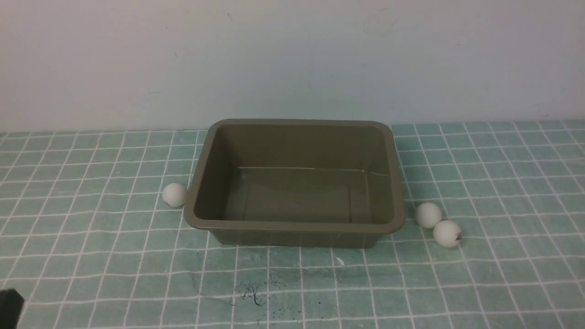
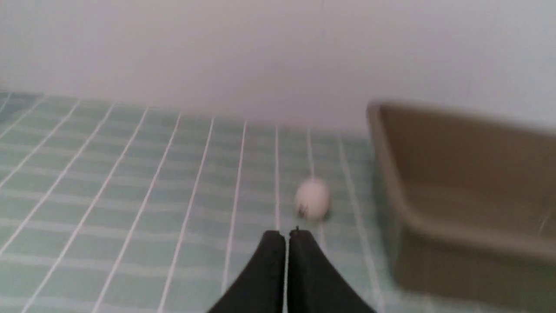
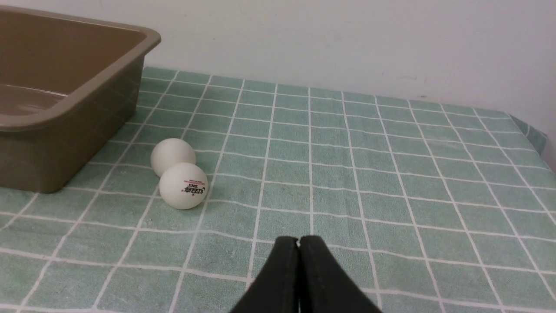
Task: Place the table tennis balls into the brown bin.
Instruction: 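Reach for and grasp a ping pong ball on the table beside the basket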
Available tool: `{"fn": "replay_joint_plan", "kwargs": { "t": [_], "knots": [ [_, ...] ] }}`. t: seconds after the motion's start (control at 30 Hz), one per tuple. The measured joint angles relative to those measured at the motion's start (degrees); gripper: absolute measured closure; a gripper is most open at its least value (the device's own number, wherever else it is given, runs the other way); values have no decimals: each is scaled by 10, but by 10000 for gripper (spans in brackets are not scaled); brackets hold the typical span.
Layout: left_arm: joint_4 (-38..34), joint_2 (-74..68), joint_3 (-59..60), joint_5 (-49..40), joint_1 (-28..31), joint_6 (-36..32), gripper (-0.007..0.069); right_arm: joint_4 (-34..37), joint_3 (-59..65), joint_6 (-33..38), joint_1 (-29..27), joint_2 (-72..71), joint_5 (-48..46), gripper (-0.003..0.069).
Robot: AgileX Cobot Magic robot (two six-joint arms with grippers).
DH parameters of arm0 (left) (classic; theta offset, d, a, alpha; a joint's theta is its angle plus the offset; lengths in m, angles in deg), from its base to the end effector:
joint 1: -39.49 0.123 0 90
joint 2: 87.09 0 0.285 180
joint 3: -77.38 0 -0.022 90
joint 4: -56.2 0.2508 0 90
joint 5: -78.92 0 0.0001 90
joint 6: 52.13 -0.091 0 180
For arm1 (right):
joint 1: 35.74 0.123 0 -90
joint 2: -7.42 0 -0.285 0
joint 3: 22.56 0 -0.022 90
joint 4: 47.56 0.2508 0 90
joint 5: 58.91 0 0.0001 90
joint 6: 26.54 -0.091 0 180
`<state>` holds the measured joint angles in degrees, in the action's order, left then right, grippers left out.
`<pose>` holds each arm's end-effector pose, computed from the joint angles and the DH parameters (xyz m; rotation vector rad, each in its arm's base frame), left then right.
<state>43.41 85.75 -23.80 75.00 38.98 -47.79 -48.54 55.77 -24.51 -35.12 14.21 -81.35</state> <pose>0.0568 -0.0019 0.1983 -0.2151 1.5582 -0.2534 0.0518 0.0000 0.1724 -0.0538 1.8766 -0.0339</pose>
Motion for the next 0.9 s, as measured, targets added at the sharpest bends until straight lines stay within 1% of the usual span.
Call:
{"fn": "replay_joint_plan", "kwargs": {
  "t": [0.07, 0.1, 0.2, 0.27, 0.3, 0.33, 0.37, 0.4, 0.43, 0.47, 0.5, 0.53, 0.57, 0.6, 0.63, 0.67, 0.7, 0.73, 0.8, 0.87, 0.9],
  "knots": [
    [-50, 0, 0, 96, 0, 32, 629, 0, 0, 0, 0, 0, 0, 672],
    [-61, 0, 0, 122, 0, 39, 629, 0, 0, 0, 0, 0, 0, 672],
    [-92, 0, 0, 252, 0, 73, 629, 19, 2, -4, 0, 0, 21, 672],
    [-96, 0, -2, 316, 0, 96, 629, 66, 5, -24, 0, 0, 61, 672],
    [-97, 0, -13, 326, 0, 112, 629, 96, 5, -38, 0, 0, 89, 672],
    [-96, -1, -32, 318, 0, 127, 629, 131, 5, -56, 0, 0, 121, 672],
    [-86, -9, -77, 281, 0, 140, 629, 173, 5, -76, 1, 0, 152, 672],
    [-79, -20, -102, 244, 0, 145, 629, 200, 5, -95, 1, 0, 181, 672],
    [-65, -48, -160, 172, 0, 148, 629, 239, 5, -112, 1, 0, 214, 672],
    [-54, -74, -201, 118, 0, 149, 629, 262, 5, -118, 1, 0, 229, 672],
    [-35, -121, -278, 29, 0, 145, 629, 299, 5, -127, 1, 0, 258, 672],
    [-20, -167, -334, -51, 0, 135, 629, 319, 5, -129, 1, 0, 275, 672],
    [-17, -176, -334, -67, 0, 133, 629, 319, 5, -129, 1, 0, 279, 672],
    [-2, -265, -429, -214, 0, 103, 629, 348, 5, -130, 1, 0, 305, 672],
    [2, -316, -473, -291, 0, 85, 629, 360, 5, -130, 1, 0, 316, 672],
    [2, -316, -482, -291, 0, 85, 629, 362, 5, -130, 1, 0, 316, 672],
    [2, -367, -518, -359, 0, 66, 629, 370, 5, -132, 1, 0, 322, 672],
    [1, -417, -547, -416, 0, 45, 629, 373, 5, -133, 2, 0, 319, 672],
    [0, -512, -581, -496, 0, -2, 629, 373, -8, -134, 8, 0, 268, 672],
    [0, -593, -598, -529, 0, -47, 629, 357, -54, -126, 16, 10, 168, 672],
    [-1, -669, -607, -537, 0, -85, 629, 336, -109, -110, 24, 44, 85, 672]
  ]
}}
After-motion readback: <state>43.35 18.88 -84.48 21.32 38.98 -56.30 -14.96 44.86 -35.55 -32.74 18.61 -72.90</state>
